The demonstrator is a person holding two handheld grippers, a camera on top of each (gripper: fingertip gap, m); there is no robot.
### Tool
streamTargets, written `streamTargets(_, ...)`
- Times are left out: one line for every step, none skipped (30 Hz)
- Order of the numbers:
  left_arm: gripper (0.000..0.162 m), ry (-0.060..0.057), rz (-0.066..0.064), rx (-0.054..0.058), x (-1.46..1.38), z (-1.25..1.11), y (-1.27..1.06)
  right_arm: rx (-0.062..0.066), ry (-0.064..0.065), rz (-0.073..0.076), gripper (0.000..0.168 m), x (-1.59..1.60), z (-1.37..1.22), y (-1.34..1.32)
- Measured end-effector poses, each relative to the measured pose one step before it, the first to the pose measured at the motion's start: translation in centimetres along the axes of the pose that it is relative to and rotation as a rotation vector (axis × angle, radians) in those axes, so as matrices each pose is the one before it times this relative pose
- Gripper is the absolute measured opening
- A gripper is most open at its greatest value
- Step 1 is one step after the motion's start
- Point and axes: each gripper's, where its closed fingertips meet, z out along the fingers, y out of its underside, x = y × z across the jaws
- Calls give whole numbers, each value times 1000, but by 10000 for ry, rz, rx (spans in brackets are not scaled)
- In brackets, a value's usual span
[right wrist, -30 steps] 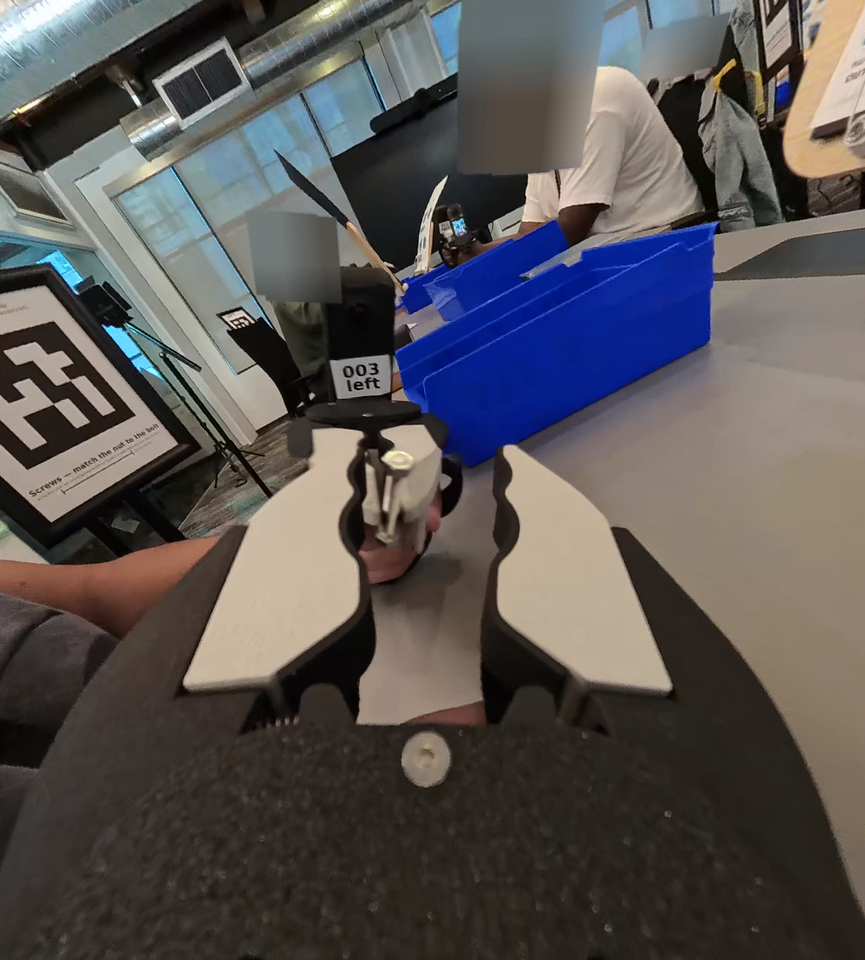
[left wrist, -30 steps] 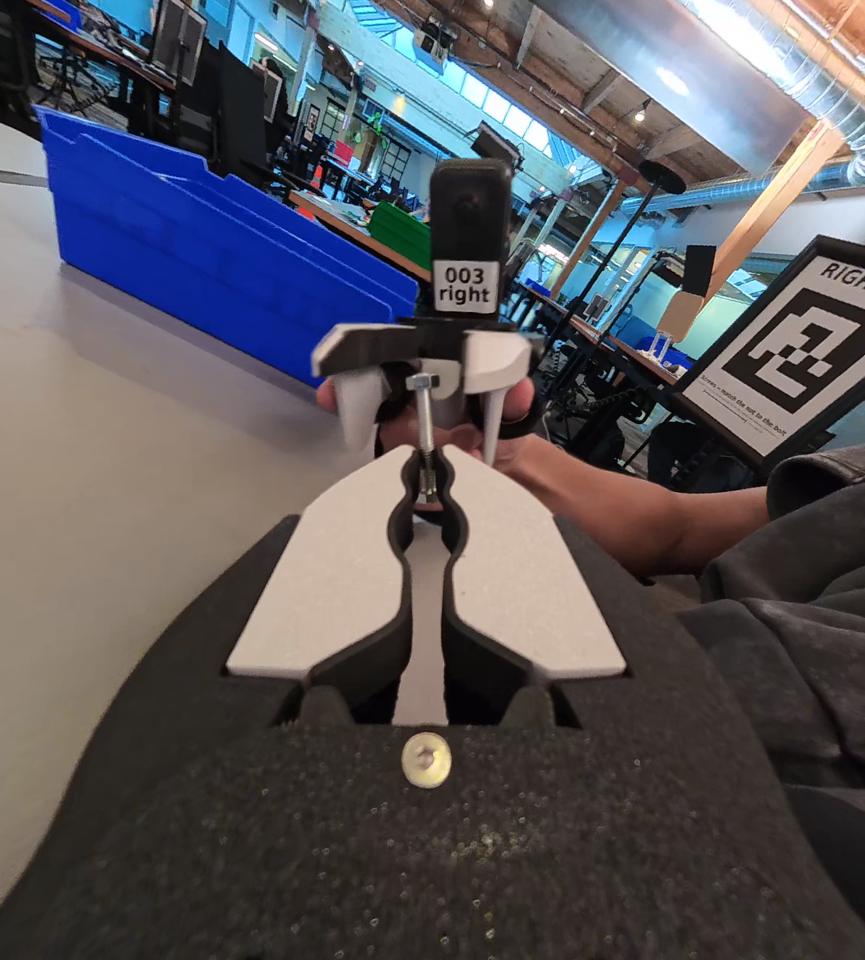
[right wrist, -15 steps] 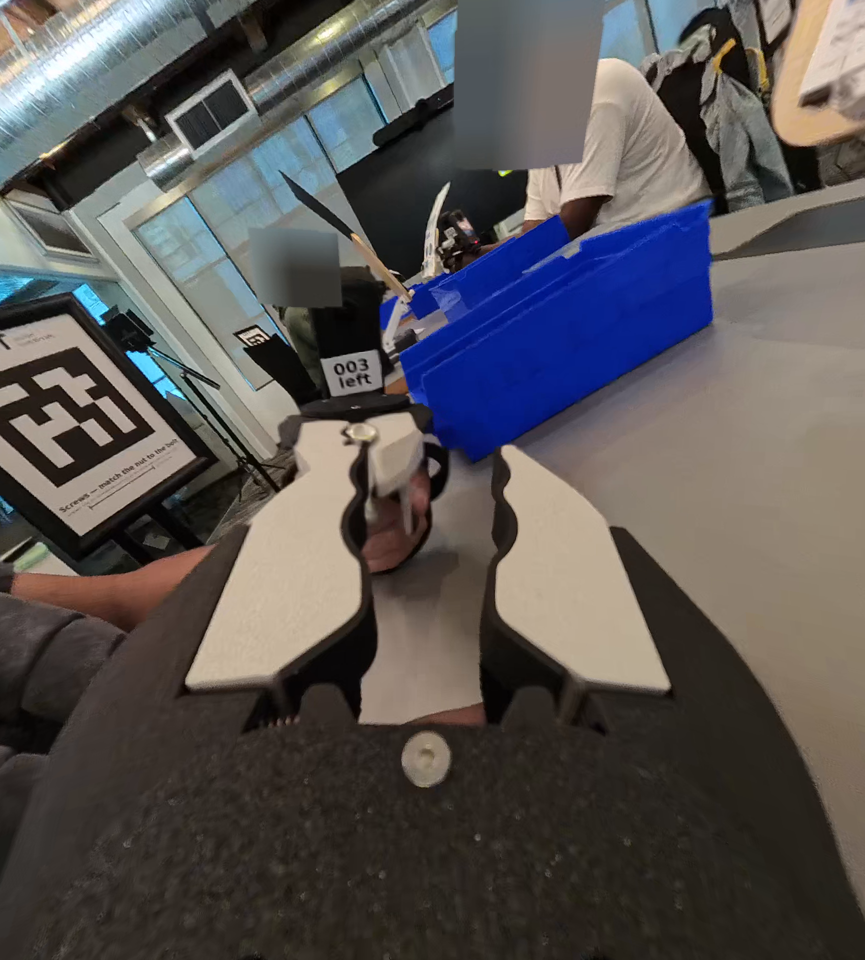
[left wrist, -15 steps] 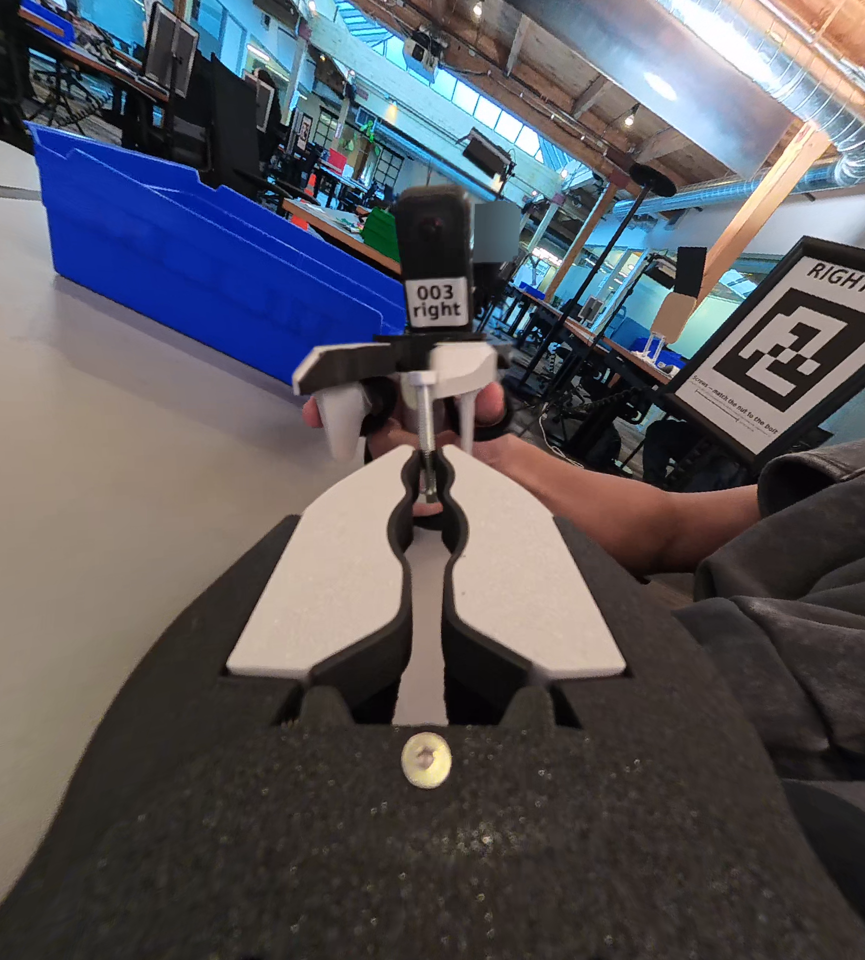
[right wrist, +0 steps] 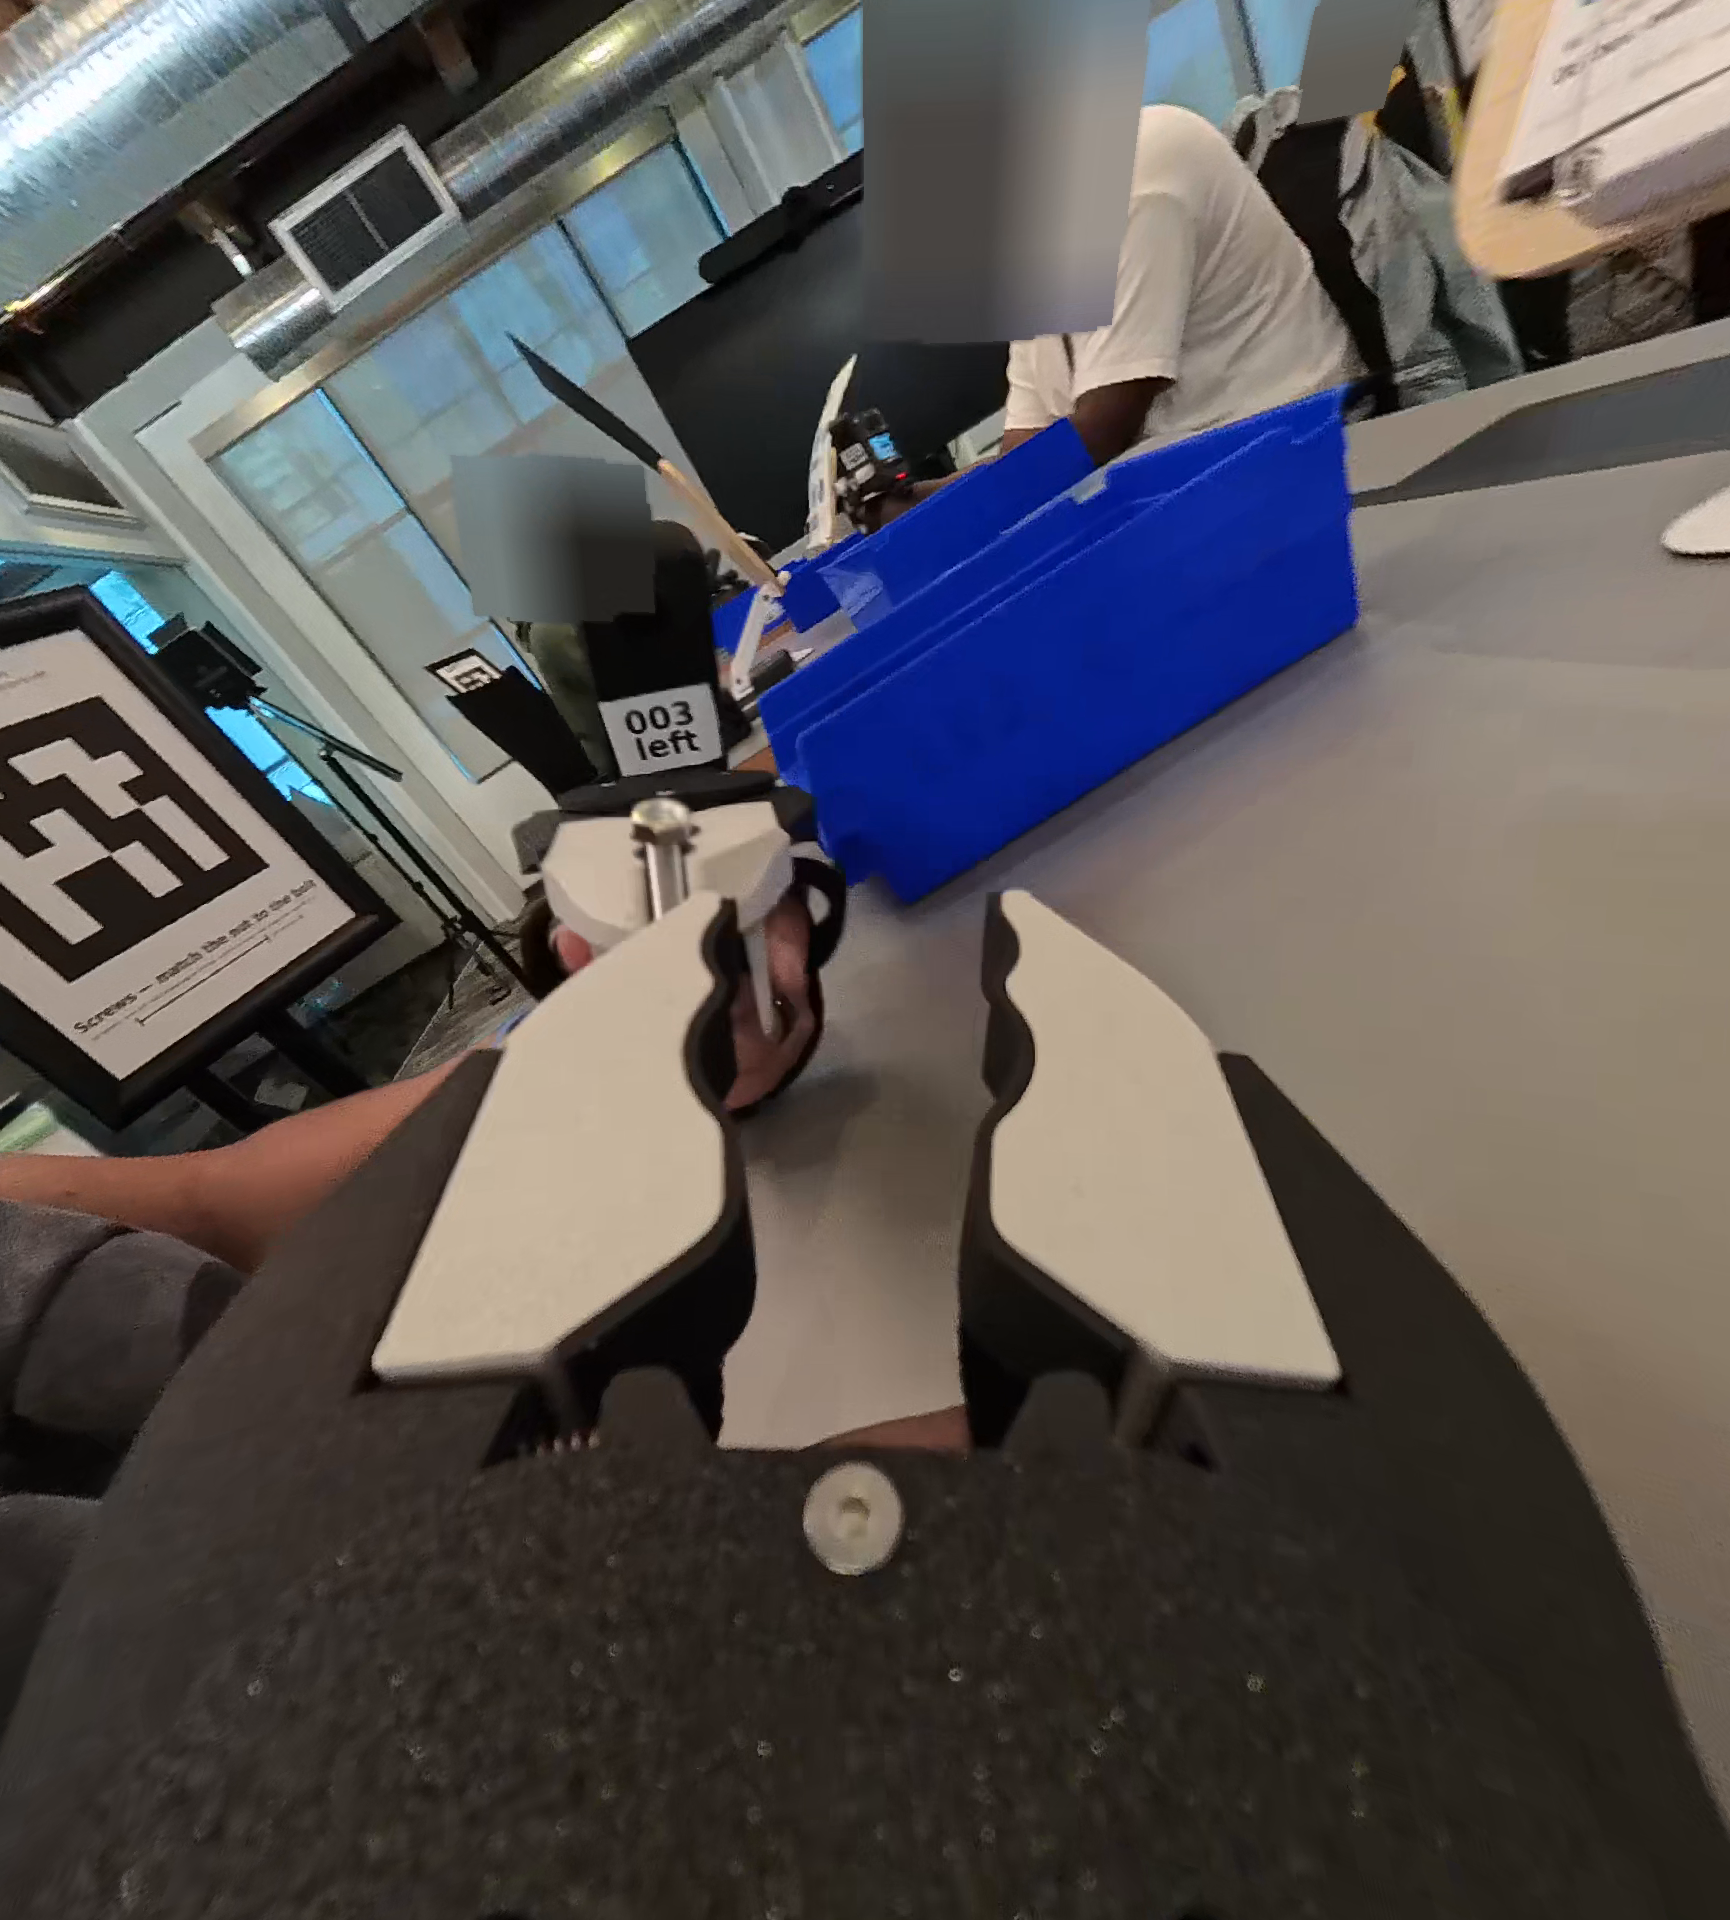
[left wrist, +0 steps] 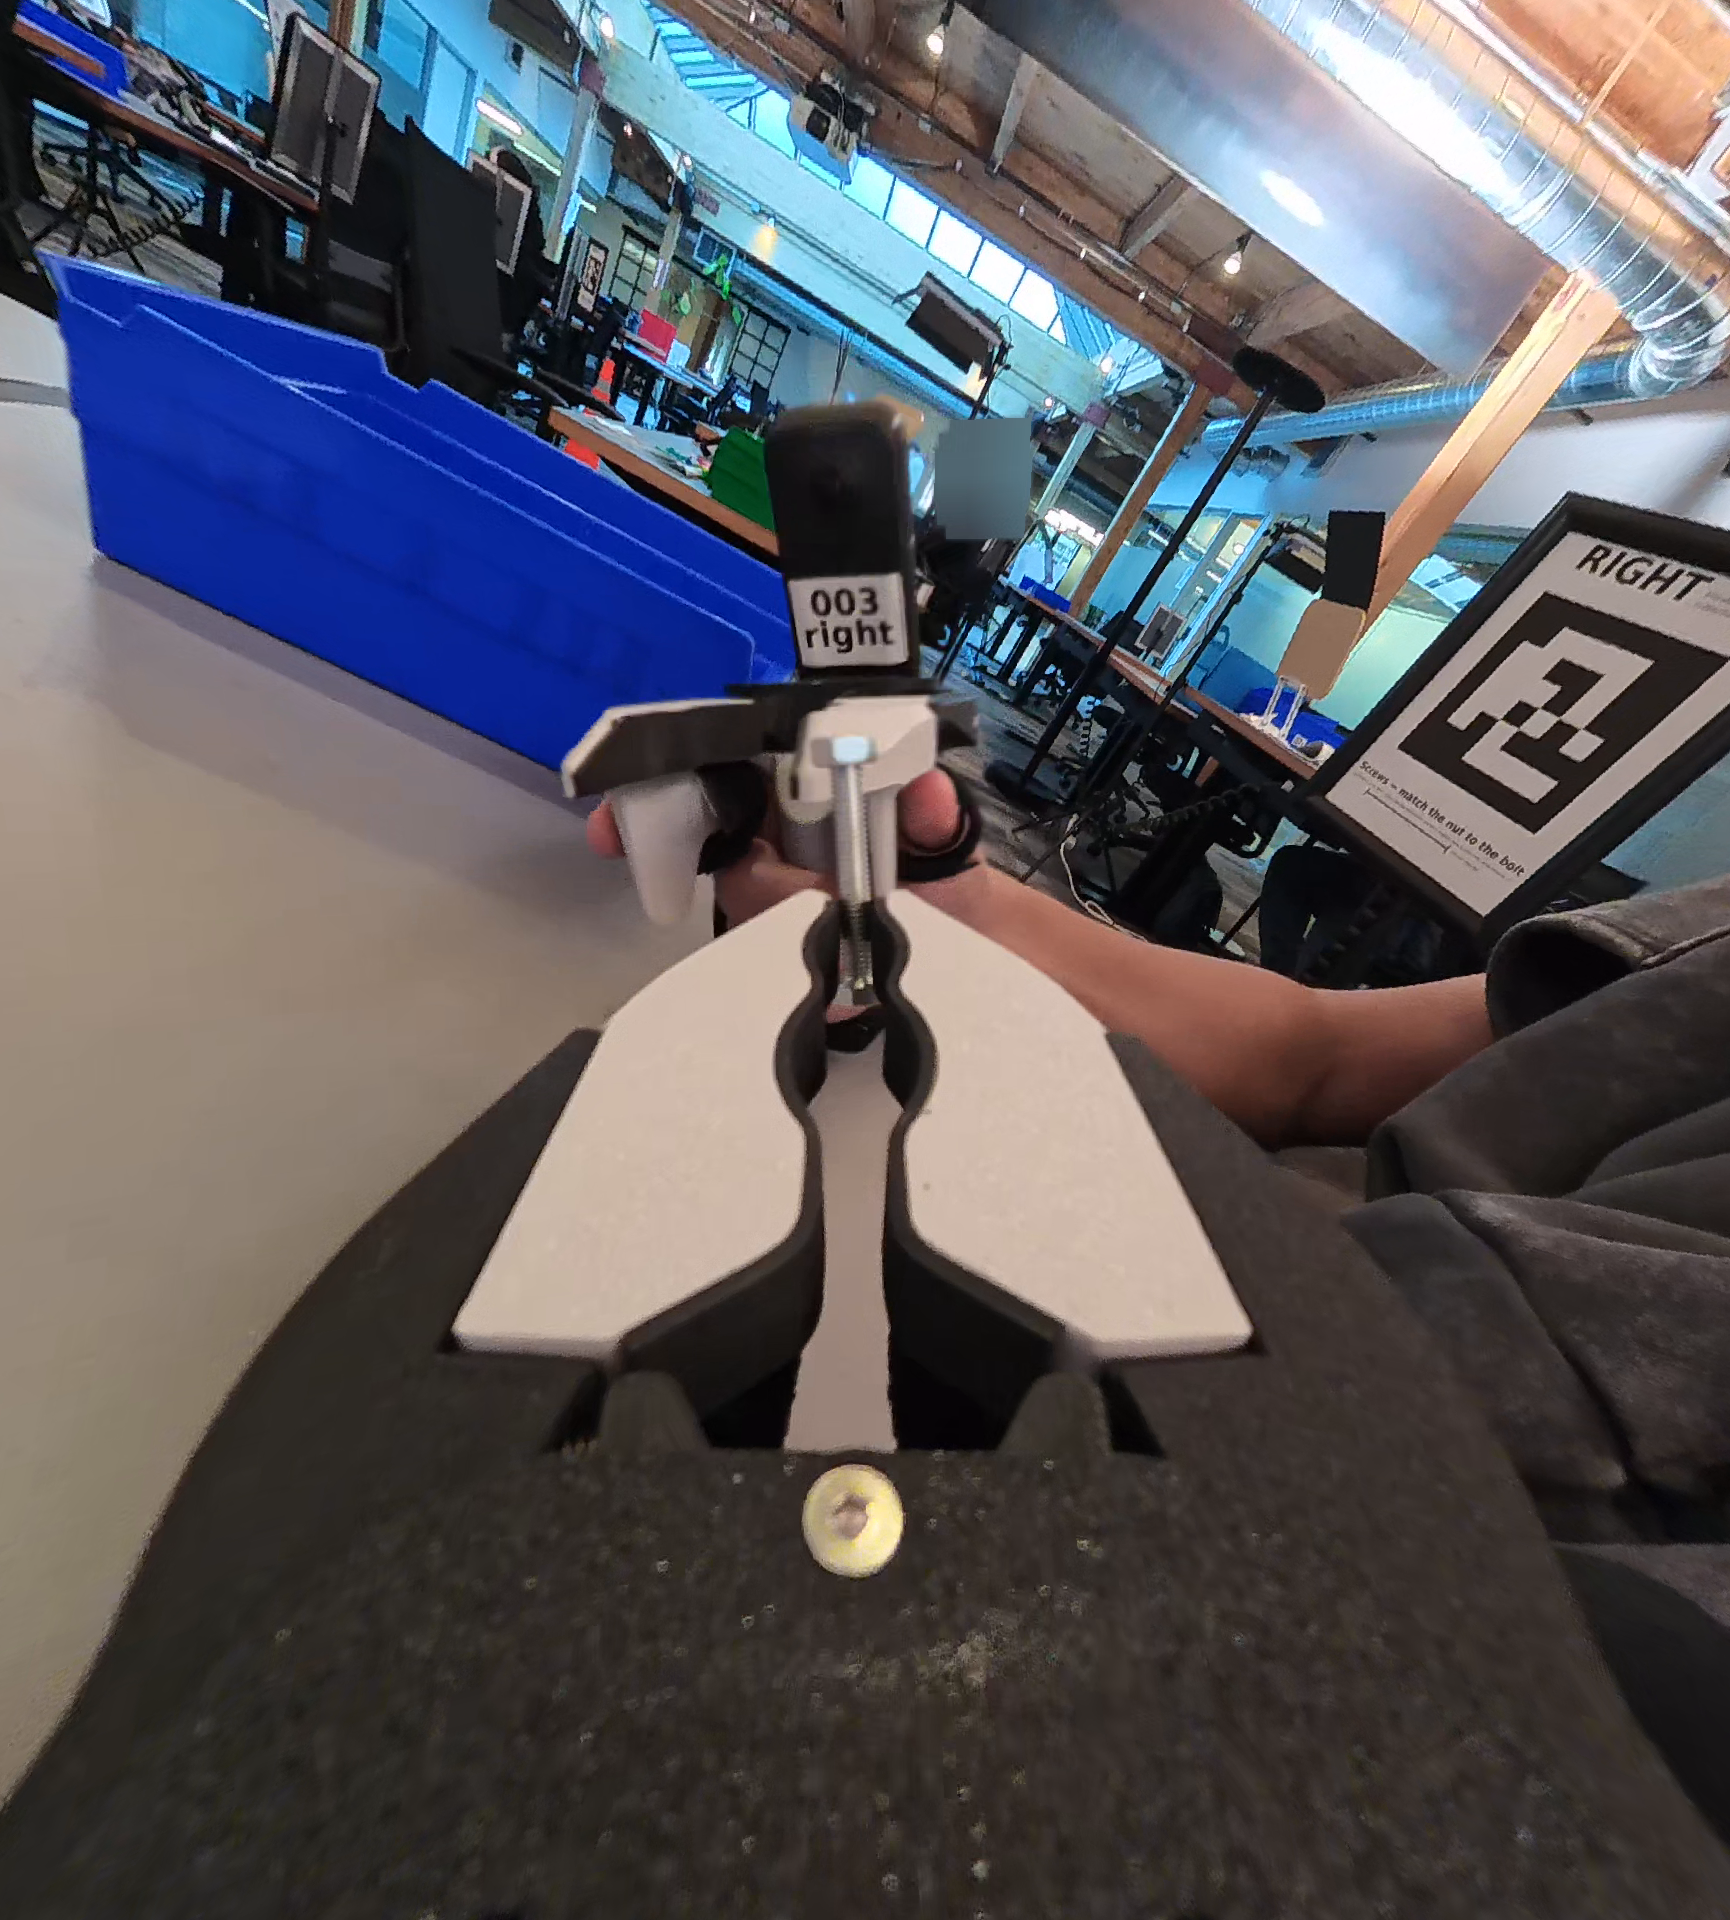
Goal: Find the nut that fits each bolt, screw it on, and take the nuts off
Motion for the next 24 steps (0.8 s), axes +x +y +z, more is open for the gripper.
streamTargets(5,-87,15,11,-168,-140,-54,110,60,74,45,250,-445,-172)
streamTargets(5,-74,-10,-38,-183,-78,55,94,-29,67,44,-88,-239,-216)
streamTargets(5,-22,-48,-25,-128,-13,65,-2,-87,4,44,-368,34,-101)
streamTargets(5,-36,-33,-23,-116,29,73,-87,-151,-39,44,-588,273,92)
streamTargets(5,-47,5,-64,-86,85,108,-139,-205,-22,43,-686,429,245)
streamTargets(5,-35,32,-78,-26,98,125,-173,-242,10,43,-678,506,320)
streamTargets(5,-14,40,-71,24,119,119,-151,-185,56,42,-487,483,289)
streamTargets(5,8,32,-61,82,101,117,-52,-158,92,42,-330,368,149)
streamTargets(5,-8,33,-62,48,99,121,72,-140,139,42,-205,225,-44)
streamTargets(5,-37,40,-60,-4,79,124,145,-159,179,41,-153,98,-139)
streamTargets(5,8,12,-55,35,55,119,154,-148,168,38,-101,-5,-174)
streamTargets(5,-14,4,-39,-22,48,82,97,-143,146,34,-102,-54,-102)
streamTargets(5,-30,12,-21,-54,17,46,16,-133,77,27,-116,-52,-11)
streamTargets(5,24,-5,-32,13,24,40,2,-13,1,21,6,-45,21)
streamTargets(5,53,-8,-21,49,22,36,-9,78,-42,16,117,-27,55)
streamTargets(5,37,6,-39,54,38,64,-30,132,-73,11,200,-18,68)
streamTargets(5,-17,11,-68,-11,41,117,-95,-5,-9,11,25,6,119)
streamTargets(5,36,-12,-21,58,20,49,-93,-52,-22,11,-29,-29,62)
streamTargets(5,139,-62,16,187,-9,-28,-61,-68,-149,11,-89,-78,0)
streamTargets(5,252,-92,-11,312,-4,-17,-75,-165,-245,11,-317,-50,26)
streamTargets(5,354,-120,-31,449,24,7,-93,-220,-339,11,-496,-31,50)
streamTargets(5,381,-153,-15,476,36,13,-81,-172,-454,11,-495,-35,13)
streamTargets(5,498,-216,-50,609,57,75,-121,-247,-585,11,-664,-16,61)
streamTargets(5,479,-232,-100,565,87,180,-222,-222,-631,11,-643,-26,119)
